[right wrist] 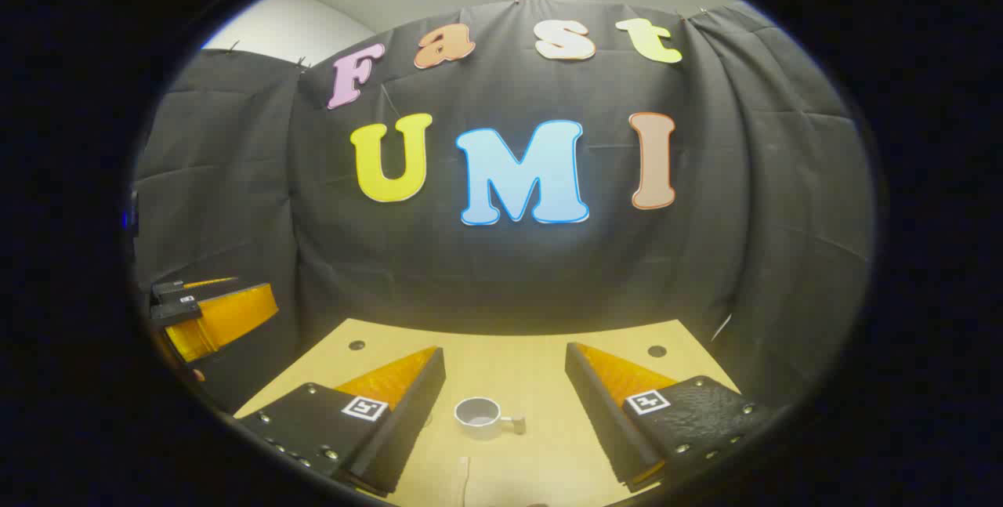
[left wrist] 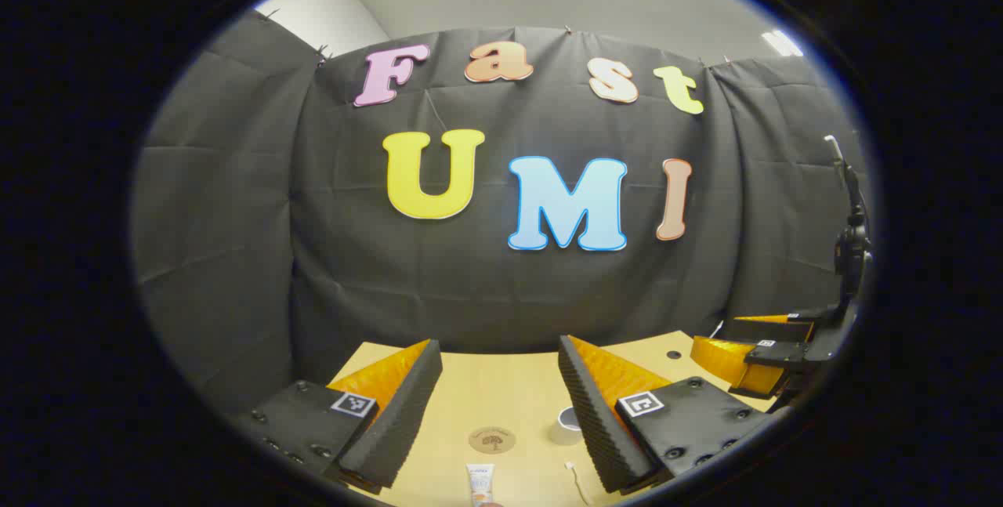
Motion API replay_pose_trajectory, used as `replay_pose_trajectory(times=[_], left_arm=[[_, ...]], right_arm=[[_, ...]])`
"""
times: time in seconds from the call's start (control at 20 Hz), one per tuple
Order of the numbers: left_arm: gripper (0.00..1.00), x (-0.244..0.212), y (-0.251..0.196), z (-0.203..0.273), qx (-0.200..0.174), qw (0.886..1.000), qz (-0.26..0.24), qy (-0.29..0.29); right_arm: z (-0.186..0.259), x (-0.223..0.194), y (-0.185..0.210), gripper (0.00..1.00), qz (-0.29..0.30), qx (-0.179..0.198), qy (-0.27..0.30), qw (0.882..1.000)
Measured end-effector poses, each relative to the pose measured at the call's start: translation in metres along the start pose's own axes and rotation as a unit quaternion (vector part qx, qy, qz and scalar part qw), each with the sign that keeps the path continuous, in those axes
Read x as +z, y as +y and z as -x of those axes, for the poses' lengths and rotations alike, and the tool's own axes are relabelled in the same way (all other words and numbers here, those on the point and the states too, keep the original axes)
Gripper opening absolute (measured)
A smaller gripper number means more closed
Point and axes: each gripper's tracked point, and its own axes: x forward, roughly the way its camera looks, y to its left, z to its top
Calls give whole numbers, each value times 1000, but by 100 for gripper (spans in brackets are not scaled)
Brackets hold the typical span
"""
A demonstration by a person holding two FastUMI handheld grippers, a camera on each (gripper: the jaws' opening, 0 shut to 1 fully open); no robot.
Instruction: Put the toothbrush and toothpaste on the desktop into the cup, then pick up the cup and place it on the coaster on the desktop.
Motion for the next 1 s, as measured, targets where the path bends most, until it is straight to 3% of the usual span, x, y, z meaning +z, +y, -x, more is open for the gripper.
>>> replay_pose_trajectory(times=[0.15,0.2,0.35,0.5,0.7,0.75,1.0], left_arm=[[96,-3,4,-2,5,1000,-2,4],[96,-4,4,-2,5,1000,-5,5],[97,-6,-1,-3,-1,1000,-18,7],[96,-9,-1,-5,-5,1000,-24,10],[100,-16,5,-9,2,1000,-23,13],[96,-21,7,-11,4,1000,-22,20],[97,-90,16,-27,-5,996,-11,85]], right_arm=[[-2,-8,3,91,0,6,12,1000],[-3,-10,5,99,-2,8,14,1000],[-5,-14,11,90,-3,19,20,1000],[-7,-18,13,99,-1,22,24,999],[-7,-21,16,94,2,24,31,999],[-8,-25,16,94,4,24,36,999],[-15,-84,26,95,13,38,102,994]])
